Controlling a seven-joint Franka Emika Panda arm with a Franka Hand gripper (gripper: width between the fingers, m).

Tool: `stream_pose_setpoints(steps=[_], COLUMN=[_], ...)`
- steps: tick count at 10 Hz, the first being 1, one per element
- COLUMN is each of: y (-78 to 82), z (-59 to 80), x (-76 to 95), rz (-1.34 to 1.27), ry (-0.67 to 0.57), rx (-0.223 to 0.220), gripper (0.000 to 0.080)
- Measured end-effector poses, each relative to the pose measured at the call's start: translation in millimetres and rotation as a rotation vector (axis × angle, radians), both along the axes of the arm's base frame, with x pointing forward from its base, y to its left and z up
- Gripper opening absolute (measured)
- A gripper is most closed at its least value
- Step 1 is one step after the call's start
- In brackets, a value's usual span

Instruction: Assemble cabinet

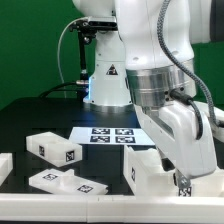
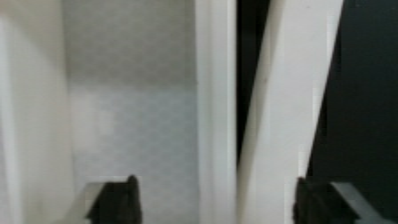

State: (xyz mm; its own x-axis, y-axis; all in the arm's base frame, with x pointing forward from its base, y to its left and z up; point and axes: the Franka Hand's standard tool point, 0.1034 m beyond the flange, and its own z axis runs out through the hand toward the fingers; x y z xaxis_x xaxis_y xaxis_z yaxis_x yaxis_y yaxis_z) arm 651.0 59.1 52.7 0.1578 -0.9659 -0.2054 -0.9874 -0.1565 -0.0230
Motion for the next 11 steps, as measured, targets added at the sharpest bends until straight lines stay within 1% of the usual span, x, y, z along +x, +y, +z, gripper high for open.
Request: stream_pose_setpoints(steps=[1, 2, 3, 4, 7, 8, 9, 10, 11], y=[0.0, 0.0, 0.0, 0.0, 0.0, 0.0, 0.0, 0.0, 0.0], z=[0.0, 0.0, 0.0, -0.1, -0.1, -0.1, -0.1, -0.1, -0.1], x=[0.0, 0.0, 0.0, -0.1, -0.1, -0.1, -0.1, -0.1, -0.1], rz=[0.000, 0.000, 0.000, 0.000, 0.000, 0.000, 0.000, 0.000, 0.000], ry=[0.000, 0.000, 0.000, 0.000, 0.000, 0.000, 0.000, 0.000, 0.000], rx=[0.000, 0.000, 0.000, 0.000, 0.000, 0.000, 0.000, 0.000, 0.000], gripper=[0.0572, 0.0735, 0.0780, 0.0796, 0.0797, 0.0797, 0.0705, 0.0571, 0.0571])
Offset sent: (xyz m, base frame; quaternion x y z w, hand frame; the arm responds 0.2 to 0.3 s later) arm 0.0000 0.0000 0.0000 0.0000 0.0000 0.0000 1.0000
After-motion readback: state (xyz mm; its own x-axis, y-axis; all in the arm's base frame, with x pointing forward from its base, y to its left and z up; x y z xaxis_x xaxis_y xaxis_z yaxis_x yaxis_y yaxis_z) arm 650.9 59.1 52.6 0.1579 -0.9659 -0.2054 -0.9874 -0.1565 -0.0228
